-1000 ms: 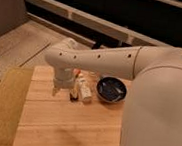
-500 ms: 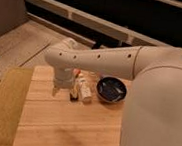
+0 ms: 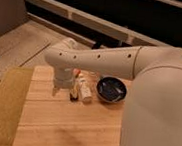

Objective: Drag the ceramic bowl in a circle

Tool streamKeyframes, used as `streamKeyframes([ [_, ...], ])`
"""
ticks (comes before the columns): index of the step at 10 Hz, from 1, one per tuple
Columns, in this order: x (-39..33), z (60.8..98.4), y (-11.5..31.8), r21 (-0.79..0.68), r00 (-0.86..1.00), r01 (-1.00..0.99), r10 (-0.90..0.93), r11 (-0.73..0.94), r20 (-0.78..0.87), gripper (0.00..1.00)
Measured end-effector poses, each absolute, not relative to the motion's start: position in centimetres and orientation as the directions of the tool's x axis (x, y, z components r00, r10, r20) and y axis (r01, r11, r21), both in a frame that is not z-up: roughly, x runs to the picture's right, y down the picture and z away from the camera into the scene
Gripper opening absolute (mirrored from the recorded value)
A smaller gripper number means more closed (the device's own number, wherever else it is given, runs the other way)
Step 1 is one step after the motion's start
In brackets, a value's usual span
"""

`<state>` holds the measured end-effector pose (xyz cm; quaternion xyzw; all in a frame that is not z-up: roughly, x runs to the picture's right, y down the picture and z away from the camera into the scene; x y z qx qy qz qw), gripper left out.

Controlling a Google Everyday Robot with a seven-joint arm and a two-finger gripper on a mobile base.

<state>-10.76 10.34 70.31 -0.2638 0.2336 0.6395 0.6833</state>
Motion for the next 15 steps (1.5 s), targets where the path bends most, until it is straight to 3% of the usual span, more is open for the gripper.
streamKeyframes([
  [10, -10.7, 70.3, 9.9, -0.064, 0.071, -0.997, 0.758, 0.039, -0.648, 0.65],
  [15, -6.3, 71.7, 0.6, -0.151, 0.169, -0.982, 0.897, 0.116, -0.409, 0.65],
])
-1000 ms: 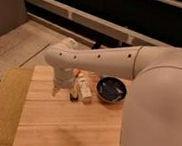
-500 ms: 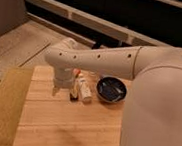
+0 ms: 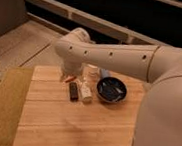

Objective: Drag the ceramic bowl in a circle

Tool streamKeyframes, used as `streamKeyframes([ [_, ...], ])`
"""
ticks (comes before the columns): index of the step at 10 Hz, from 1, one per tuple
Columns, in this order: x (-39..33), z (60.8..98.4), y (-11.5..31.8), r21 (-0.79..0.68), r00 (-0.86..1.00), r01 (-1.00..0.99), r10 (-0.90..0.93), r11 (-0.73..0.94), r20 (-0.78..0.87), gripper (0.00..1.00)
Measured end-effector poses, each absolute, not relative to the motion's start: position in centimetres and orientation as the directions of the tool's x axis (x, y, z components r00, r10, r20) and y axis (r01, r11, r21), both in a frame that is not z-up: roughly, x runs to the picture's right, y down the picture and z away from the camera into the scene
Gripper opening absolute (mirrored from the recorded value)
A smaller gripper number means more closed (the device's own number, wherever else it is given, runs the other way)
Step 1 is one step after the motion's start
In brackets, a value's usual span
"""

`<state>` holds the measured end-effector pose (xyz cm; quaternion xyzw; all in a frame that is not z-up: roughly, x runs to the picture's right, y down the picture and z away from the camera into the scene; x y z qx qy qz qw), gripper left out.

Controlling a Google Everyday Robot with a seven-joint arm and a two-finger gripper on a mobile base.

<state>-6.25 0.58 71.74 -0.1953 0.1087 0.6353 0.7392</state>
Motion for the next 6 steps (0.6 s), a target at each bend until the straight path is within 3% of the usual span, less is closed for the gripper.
streamKeyframes([
  [3, 0.2, 72.6, -0.5, -0.128, 0.062, -0.992, 0.932, 0.017, -0.356, 0.65],
  [6, 6.7, 73.6, 1.5, -0.065, -0.063, -0.993, 0.921, -0.095, -0.385, 0.65],
])
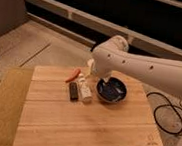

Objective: Drag the ceramic bowl in a circle

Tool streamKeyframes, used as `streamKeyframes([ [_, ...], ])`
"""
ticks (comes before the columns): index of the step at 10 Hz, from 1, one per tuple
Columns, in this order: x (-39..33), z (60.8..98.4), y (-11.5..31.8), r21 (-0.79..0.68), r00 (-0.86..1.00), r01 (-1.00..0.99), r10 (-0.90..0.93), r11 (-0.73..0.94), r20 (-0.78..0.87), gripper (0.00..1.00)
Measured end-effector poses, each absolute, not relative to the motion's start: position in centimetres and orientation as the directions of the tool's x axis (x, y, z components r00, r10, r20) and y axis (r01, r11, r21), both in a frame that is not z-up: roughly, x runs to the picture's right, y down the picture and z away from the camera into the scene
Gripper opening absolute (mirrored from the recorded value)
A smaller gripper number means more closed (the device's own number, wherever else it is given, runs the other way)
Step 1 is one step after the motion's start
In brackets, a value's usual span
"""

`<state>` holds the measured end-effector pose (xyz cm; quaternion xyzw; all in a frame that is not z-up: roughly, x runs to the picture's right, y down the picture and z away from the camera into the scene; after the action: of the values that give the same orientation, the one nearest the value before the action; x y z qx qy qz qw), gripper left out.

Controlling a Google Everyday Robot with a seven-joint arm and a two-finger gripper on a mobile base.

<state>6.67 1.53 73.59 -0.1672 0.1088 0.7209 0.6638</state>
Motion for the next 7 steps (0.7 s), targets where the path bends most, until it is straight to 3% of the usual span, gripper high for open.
streamKeyframes([
  [7, 16.2, 76.6, 6.4, 0.052, -0.285, -0.954, 0.840, -0.295, -0.463, 0.65],
])
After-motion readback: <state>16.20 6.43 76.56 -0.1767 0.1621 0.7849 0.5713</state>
